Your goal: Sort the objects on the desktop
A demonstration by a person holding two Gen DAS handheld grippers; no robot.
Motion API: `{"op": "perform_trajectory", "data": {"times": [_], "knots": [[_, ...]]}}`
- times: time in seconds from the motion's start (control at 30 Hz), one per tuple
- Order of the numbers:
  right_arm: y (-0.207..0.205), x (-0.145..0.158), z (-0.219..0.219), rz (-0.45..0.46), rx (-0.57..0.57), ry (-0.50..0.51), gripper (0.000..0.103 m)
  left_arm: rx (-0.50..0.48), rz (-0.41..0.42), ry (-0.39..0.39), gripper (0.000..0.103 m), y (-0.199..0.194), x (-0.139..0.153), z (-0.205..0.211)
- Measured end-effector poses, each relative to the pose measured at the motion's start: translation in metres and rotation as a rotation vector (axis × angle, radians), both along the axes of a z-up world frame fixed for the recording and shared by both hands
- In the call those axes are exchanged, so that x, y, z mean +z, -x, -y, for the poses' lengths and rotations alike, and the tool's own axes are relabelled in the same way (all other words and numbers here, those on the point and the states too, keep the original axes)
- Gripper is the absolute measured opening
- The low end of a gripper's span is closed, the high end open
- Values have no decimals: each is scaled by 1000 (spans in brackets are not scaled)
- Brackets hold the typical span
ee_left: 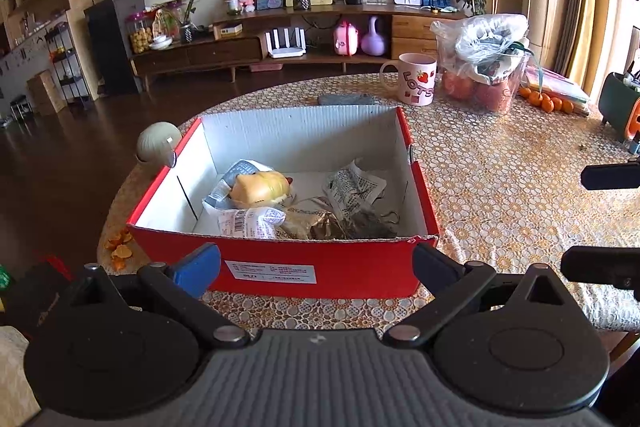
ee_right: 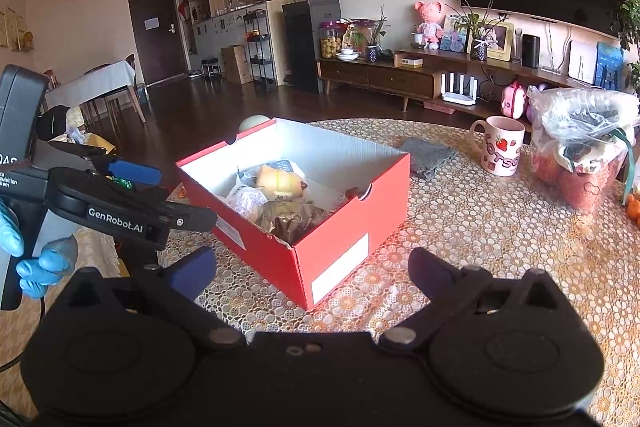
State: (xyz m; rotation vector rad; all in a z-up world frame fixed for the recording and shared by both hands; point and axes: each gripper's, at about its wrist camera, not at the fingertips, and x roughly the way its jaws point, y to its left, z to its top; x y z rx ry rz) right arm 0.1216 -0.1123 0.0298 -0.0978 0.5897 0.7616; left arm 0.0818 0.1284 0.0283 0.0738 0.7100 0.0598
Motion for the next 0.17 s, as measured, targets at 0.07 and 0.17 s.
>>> {"op": "perform_trajectory", "data": {"times": [0.07,0.17], "knots": [[0,0,2,-1,-4,-3,102,-6,1,-4,102,1,-1,1],[1,1,5,3,-9,-5,102,-7,-4,1,102,2,-1,1]]}}
